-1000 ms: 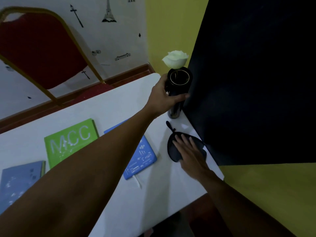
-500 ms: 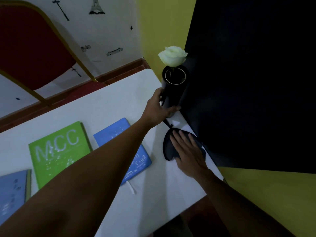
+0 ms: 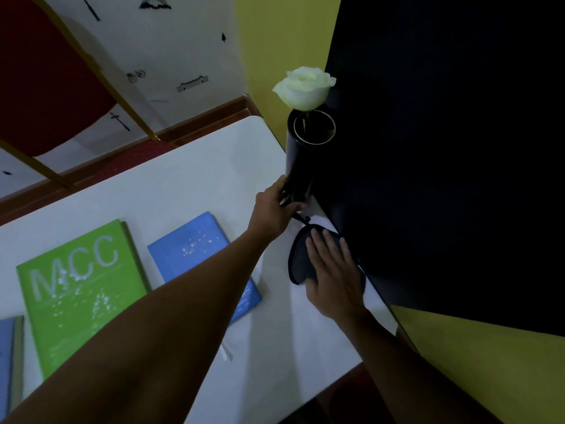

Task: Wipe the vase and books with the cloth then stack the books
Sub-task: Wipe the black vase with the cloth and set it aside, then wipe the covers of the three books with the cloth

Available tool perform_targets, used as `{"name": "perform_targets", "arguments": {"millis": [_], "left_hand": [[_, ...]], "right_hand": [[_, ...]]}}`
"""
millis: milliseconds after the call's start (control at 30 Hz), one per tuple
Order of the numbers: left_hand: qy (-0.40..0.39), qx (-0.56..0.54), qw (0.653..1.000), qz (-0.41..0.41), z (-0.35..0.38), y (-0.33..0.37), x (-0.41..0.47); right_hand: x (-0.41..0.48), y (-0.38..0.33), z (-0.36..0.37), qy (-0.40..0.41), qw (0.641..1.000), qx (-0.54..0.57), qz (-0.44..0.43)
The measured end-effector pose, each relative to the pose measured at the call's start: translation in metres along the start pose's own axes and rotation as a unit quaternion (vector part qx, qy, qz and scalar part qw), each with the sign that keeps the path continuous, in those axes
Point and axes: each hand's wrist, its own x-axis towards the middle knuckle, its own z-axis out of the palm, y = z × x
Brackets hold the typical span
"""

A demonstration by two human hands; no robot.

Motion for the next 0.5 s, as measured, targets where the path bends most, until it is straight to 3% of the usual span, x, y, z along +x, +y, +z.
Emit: {"name": "perform_targets", "arguments": {"millis": [300, 400, 500], "left_hand": [[-0.055, 0.078, 0.994, -0.060, -0.013, -0.003, -0.017], [-0.059, 0.143, 0.986, -0.061, -0.030, -0.009, -0.044], [-0.032, 0.200, 0.977, -0.067, -0.053, -0.019, -0.083]], "right_hand": [[-0.001, -0.002, -0.004, -0.008, 0.999, 0.043, 0.007], [-0.005, -0.015, -0.011, 0.024, 0.989, 0.128, 0.071], [-0.013, -0.043, -0.026, 0.045, 0.947, 0.263, 0.178]]}}
